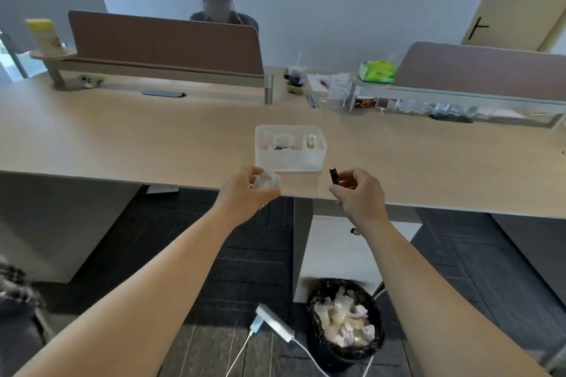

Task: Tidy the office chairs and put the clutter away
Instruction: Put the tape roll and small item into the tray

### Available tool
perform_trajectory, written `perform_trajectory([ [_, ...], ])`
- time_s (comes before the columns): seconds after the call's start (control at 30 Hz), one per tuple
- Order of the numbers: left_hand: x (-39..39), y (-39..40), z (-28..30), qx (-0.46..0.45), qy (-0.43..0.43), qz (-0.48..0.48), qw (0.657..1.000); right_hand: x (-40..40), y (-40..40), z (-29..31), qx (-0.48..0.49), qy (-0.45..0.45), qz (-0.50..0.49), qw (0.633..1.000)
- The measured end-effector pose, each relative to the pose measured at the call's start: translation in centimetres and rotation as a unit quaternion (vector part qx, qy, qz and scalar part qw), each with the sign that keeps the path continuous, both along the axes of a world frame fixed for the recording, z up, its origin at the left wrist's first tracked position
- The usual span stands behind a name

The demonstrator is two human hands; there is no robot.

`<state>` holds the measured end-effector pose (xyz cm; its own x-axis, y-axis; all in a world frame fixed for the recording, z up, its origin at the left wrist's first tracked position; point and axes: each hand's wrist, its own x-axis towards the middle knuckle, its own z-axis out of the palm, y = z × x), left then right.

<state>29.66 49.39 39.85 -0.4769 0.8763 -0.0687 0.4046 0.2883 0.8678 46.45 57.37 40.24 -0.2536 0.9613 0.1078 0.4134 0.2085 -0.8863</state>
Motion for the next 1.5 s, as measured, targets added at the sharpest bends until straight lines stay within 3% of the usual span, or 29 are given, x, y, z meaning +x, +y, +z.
perform_trajectory([
  [0.43, -8.7, 19.9, -0.7, -0.036, 0.033, 0.028, 0.998, -8.1, 19.8, -1.2, -0.017, -0.030, -0.019, 0.999],
  [0.87, -11.4, 35.0, -8.1, -0.136, 0.092, 0.021, 0.986, -12.3, 33.6, -6.5, -0.069, -0.076, 0.048, 0.994],
  [1.13, -12.3, 37.7, -10.3, -0.185, 0.124, -0.008, 0.975, -14.9, 36.4, -8.9, -0.079, -0.134, 0.078, 0.985],
  [1.33, -13.3, 36.7, -9.5, -0.134, 0.092, 0.010, 0.987, -16.9, 35.4, -9.9, -0.133, -0.245, 0.112, 0.954],
  [1.5, -14.4, 34.8, -8.9, -0.109, 0.117, 0.008, 0.987, -18.2, 34.0, -10.4, -0.139, -0.289, 0.109, 0.941],
])
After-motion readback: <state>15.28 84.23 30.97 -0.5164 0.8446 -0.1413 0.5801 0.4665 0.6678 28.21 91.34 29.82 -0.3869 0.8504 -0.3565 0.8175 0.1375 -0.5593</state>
